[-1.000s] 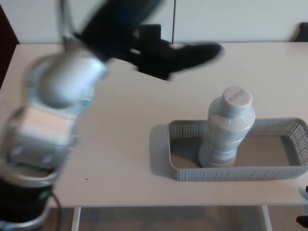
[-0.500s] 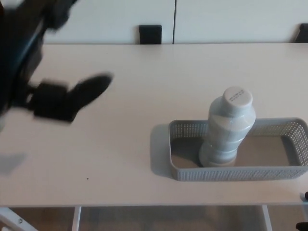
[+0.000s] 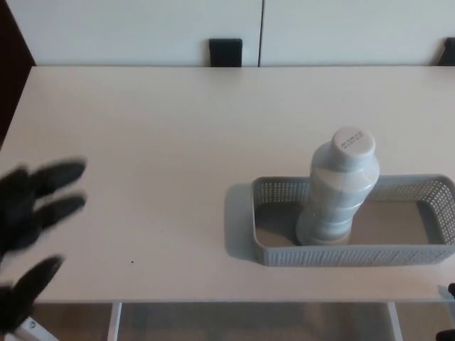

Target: The robot walk up to a desk on which a bottle is kept on the left hand side and a container is kept on the right hand side. The robot uses its left hand to pick up the bottle and places it in the container.

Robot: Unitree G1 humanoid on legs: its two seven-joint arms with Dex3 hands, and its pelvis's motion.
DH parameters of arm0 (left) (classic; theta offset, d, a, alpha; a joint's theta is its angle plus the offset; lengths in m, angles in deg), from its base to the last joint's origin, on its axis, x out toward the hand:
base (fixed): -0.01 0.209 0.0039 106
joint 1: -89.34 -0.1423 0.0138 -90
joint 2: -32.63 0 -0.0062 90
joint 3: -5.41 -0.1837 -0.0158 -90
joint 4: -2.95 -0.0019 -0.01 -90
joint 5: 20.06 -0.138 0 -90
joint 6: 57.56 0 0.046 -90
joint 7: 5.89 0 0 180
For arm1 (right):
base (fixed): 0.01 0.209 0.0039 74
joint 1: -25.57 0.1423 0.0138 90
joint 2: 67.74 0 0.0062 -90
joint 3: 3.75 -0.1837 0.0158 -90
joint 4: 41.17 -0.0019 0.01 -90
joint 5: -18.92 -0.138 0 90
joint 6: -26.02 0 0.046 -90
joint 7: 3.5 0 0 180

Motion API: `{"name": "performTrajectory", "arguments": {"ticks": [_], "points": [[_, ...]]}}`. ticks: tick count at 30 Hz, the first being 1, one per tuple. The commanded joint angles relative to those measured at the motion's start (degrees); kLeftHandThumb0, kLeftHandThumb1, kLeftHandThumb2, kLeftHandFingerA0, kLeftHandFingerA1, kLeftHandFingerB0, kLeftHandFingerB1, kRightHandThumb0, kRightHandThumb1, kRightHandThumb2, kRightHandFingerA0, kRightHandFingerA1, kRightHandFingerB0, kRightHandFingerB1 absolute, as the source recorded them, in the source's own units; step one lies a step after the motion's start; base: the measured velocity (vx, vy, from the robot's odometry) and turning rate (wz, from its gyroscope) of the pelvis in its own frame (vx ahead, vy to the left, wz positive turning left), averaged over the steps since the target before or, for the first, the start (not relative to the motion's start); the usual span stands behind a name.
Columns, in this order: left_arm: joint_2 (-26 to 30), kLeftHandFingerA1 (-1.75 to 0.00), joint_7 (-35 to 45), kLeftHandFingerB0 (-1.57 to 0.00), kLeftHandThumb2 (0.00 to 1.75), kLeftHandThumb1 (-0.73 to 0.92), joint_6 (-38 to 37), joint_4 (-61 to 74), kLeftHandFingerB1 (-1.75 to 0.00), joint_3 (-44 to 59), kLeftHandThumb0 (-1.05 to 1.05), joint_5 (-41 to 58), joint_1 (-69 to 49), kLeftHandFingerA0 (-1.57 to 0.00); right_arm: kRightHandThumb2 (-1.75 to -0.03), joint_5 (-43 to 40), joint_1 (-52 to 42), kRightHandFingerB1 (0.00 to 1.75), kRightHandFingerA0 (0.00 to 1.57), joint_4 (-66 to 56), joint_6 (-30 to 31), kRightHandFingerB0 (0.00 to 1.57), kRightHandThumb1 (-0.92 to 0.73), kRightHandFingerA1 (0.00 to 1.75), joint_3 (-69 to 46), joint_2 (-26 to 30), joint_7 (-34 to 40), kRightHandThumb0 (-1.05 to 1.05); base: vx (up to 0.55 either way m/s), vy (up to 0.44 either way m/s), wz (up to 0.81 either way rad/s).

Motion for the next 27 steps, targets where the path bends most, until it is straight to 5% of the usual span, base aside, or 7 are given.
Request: {"name": "performTrajectory", "arguments": {"ticks": [1,2,14,16,18,23,27], "points": [[11.73,-0.37,55.34,-0.38,0.62,0.69,-12.3,-22.51,-0.33,17.71,-0.88,30.97,-29.84,-0.34,-1.51,1.9,-1.32,0.99,0.61,-0.11,-1.56,0.42,-0.24,1.2,-1.48,2.85,0.35,-0.09,0.0,0.0,0.0],[13.83,-0.47,55.34,-0.34,0.98,0.55,-15.79,-25.2,-0.46,15.35,-0.85,29.55,-30.39,-0.27,-1.46,1.79,-1.42,0.84,0.62,0.13,-1.73,0.35,-0.33,1.04,-1.64,2.97,0.27,0.0,0.0,0.0,0.0],[18.66,-0.49,55.34,-0.34,0.96,0.54,-20.28,-36.56,-0.46,5.55,-0.84,27.07,-29.99,-0.32,-1.45,2.0,-1.27,0.84,0.63,1.4,-2.58,0.36,-0.28,1.04,-2.08,3.08,0.74,-0.07,0.0,0.0,0.0],[18.27,-0.48,55.34,-0.41,0.88,0.51,-14.02,-41.71,-0.45,7.35,-0.83,25.88,-27.12,-0.36,-1.49,2.04,-1.5,1.01,0.54,1.35,-2.5,0.37,-0.27,1.22,-2.1,3.2,0.63,-0.02,0.0,0.0,0.0],[17.76,-0.48,55.34,-0.4,0.87,0.52,-4.01,-51.34,-0.44,10.31,-0.83,24.17,-21.96,-0.37,-1.45,1.93,-2.02,0.84,0.63,0.72,-2.08,0.36,-0.34,1.03,-2.13,3.26,0.37,-0.08,0.0,0.0,0.0],[17.41,-0.52,55.34,-0.38,0.85,0.52,-3.46,-65.1,-0.45,10.63,-0.76,21.59,-14.5,-0.39,-1.5,1.56,-2.12,1.03,0.53,1.32,-3.39,0.37,-0.28,1.24,-2.25,3.11,0.22,-0.02,0.0,0.0,0.0],[17.45,-0.52,55.34,-0.35,0.87,0.49,-3.89,-67.3,-0.45,10.59,-0.71,20.78,-13.26,-0.38,-1.46,1.48,-2.19,0.84,0.62,0.98,-2.82,0.35,-0.34,1.03,-2.32,3.11,0.24,-0.09,0.0,0.0,0.0]]}}
